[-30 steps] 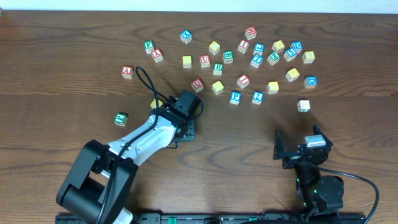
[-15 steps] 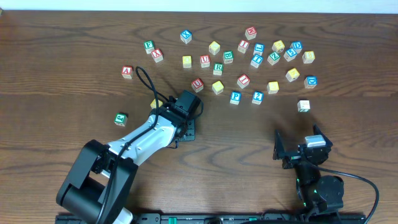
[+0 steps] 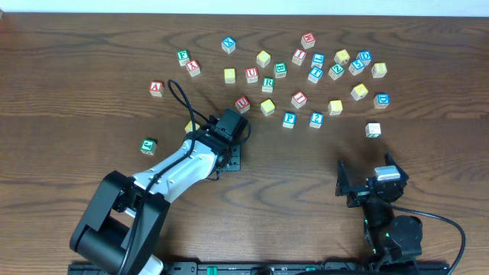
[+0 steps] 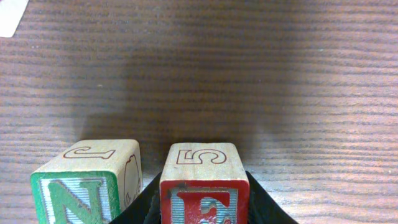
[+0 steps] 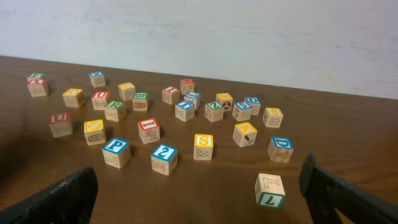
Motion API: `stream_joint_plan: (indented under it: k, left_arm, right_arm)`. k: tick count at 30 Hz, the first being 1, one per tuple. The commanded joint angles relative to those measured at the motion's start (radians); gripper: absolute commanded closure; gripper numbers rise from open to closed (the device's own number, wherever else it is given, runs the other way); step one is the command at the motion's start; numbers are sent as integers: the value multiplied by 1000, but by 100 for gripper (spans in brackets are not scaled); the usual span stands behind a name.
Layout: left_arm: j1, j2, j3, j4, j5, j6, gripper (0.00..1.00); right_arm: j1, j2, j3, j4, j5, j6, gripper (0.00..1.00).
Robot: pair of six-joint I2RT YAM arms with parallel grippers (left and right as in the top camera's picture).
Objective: Spell out NEURIPS
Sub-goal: 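Lower the red E block beside the green N block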
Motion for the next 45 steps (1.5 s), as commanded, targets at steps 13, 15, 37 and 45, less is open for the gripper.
stream_joint_plan:
  k: [13,15,37,45]
  left_arm:
    - [8,16,26,-6,-32,9,79]
    - [8,16,26,-6,-36,9,79]
    - [8,16,26,-11,-35,10,77]
    - [8,16,26,-13,-36,10,81]
  right_arm:
    - [-10,-5,-3,-2,2,-12,1]
    - [-10,-5,-3,-2,2,-12,1]
    - [-10,-5,-3,-2,2,-12,1]
    - [-10,-5,-3,-2,2,-12,1]
